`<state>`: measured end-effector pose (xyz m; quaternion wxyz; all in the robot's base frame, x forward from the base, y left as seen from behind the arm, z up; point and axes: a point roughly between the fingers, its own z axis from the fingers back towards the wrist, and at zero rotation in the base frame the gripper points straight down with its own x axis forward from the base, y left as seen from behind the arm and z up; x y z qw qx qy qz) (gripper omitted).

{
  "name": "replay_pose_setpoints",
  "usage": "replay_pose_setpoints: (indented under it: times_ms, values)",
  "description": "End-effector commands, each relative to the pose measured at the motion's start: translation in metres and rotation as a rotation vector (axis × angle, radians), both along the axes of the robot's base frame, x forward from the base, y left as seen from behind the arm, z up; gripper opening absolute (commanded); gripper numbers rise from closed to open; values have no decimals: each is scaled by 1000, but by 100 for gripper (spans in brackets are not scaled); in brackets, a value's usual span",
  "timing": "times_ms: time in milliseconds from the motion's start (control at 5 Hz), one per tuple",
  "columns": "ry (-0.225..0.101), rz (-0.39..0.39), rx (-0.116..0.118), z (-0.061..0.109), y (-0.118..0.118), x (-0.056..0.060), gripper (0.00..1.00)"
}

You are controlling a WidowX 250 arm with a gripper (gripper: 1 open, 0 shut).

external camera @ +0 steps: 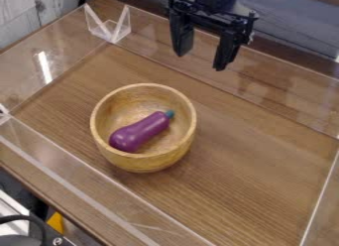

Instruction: Remove the purple eggplant from inside the brown bowl and put it on the table

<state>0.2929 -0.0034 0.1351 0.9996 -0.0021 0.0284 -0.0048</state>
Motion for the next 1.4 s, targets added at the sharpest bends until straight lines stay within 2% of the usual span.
replay_pose_setpoints:
  times_ms: [0, 200, 400, 600, 800, 1000, 1200]
  values:
    - [16, -21, -3, -16, 1, 6, 100]
    - [36, -31, -4, -33, 14, -6, 100]
    - [28, -36, 0, -27, 29, -22, 100]
    - [20, -24, 14, -21, 45, -35, 100]
    - [14, -27, 29, -30, 56, -46, 100]
    - [5, -30, 35, -42, 57, -50, 100]
    - [-6, 61, 39, -54, 65, -60, 100]
